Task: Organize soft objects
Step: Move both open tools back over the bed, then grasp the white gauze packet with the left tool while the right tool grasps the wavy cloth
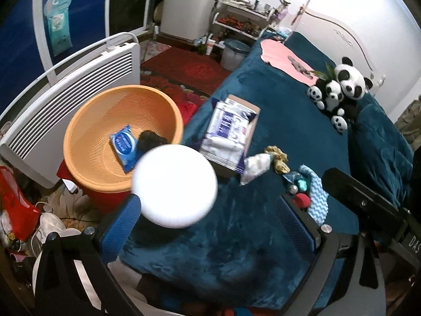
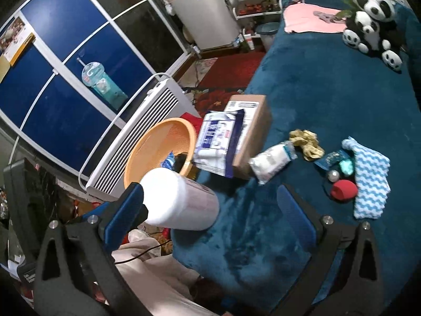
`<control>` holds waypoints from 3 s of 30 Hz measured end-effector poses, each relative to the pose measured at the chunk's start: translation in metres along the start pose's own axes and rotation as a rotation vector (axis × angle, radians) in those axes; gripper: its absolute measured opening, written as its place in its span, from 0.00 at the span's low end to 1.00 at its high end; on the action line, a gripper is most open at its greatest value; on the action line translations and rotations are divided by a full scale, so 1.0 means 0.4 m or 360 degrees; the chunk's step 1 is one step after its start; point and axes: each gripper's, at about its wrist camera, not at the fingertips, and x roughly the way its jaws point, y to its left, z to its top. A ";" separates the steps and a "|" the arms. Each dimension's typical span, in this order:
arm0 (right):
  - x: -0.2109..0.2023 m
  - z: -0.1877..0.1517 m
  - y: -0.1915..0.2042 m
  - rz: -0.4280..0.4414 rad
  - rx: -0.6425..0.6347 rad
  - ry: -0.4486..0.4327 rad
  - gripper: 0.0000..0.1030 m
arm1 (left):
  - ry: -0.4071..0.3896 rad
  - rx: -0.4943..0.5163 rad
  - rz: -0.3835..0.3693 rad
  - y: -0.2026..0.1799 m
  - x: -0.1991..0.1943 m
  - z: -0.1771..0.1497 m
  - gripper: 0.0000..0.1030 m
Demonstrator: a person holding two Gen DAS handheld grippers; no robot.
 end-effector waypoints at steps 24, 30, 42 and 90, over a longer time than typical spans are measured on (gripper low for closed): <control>-0.118 -0.108 -0.253 -0.0186 0.0254 -0.0075 0.99 | 0.0146 0.0262 -0.0108 -0.233 0.105 -0.128 0.99; -0.122 -0.139 -0.310 -0.0240 0.0326 -0.0060 0.99 | 0.0198 0.0303 -0.0122 -0.262 0.149 -0.158 0.99; -0.073 -0.198 -0.433 -0.0337 0.0471 0.0034 0.99 | 0.0380 0.0300 -0.0128 -0.274 0.287 -0.217 0.99; 0.006 -0.185 -0.660 -0.0545 0.0712 0.0104 0.99 | 0.0012 0.1064 0.0806 -0.425 0.663 -0.036 0.41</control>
